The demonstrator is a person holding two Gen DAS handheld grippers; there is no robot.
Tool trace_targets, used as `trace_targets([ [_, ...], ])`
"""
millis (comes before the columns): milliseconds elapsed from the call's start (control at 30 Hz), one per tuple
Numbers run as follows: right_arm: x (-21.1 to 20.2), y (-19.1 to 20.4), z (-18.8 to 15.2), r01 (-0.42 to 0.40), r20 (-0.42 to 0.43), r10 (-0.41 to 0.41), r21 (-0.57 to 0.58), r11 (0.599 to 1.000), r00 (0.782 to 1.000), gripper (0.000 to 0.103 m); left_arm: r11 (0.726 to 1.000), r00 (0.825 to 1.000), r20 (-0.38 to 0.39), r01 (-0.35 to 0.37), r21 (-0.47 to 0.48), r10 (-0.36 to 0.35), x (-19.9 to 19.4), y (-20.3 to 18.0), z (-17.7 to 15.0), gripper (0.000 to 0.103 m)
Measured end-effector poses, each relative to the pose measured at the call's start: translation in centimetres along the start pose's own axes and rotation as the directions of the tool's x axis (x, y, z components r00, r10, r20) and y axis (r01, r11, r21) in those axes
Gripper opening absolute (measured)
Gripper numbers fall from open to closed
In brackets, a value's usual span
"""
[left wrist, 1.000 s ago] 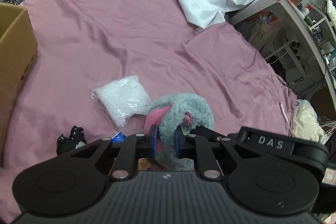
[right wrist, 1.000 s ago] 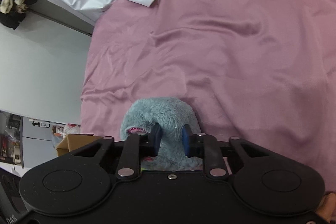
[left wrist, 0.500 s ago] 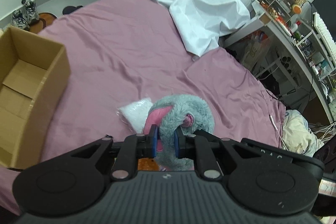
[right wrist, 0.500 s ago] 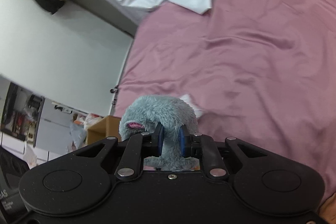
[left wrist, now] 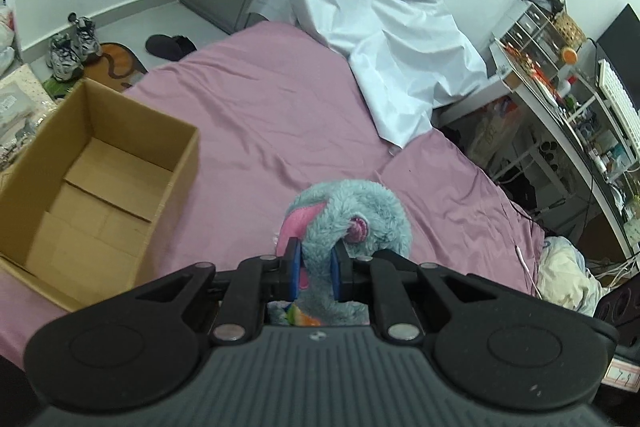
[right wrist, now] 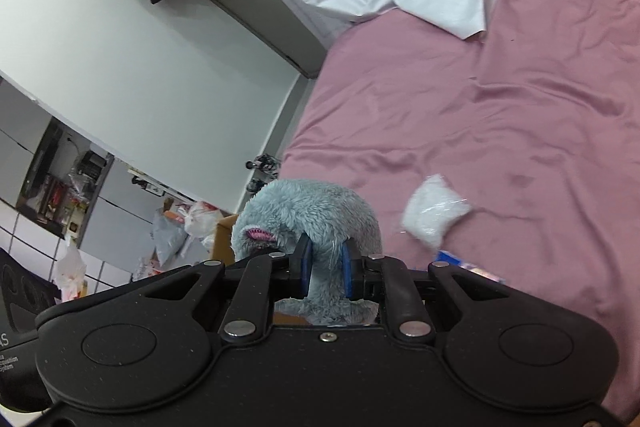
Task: Organize soft objects
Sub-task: 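Lift the grey plush mouse and carry it over the cardboard box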
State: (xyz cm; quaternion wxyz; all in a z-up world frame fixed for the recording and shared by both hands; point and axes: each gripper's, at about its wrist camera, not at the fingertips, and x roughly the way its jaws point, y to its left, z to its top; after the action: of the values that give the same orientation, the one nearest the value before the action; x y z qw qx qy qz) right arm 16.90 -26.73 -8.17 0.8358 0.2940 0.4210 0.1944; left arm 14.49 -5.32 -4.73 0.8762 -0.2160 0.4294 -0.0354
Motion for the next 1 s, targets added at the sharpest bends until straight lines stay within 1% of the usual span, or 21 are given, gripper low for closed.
trace_targets([
  [300, 1.3, 3.5, -1.4, -0.044, 0.017, 0.045, -0.045, 0.998, 0.999, 0.015, 1.000, 0.999, 0.044, -0.010, -0.021, 0.011, -2.2, 3.1, 1.2, 0.013],
  [533, 2.4, 5.7, -2.1, -0.074, 0.019, 0.076, -0.087, 0.993, 0.997, 0.015, 0.999, 0.997, 0.069, -0.016, -0.047, 0.019, -3.1, 5.5, 1.8, 0.011],
  [767, 3.9, 7.3, -2.5, -0.106, 0.006, 0.107, -0.098, 0.990, 0.994, 0.015, 0.998, 0.995, 0.097, -0.027, -0.059, 0.032, -4.0, 7.7, 2.5, 0.010],
  [1000, 6.3, 9.2, -2.7, -0.142, -0.026, 0.140, -0.107, 0.984, 0.990, 0.015, 0.994, 0.991, 0.119, -0.053, -0.094, 0.064, -4.2, 10.6, 3.7, 0.009],
])
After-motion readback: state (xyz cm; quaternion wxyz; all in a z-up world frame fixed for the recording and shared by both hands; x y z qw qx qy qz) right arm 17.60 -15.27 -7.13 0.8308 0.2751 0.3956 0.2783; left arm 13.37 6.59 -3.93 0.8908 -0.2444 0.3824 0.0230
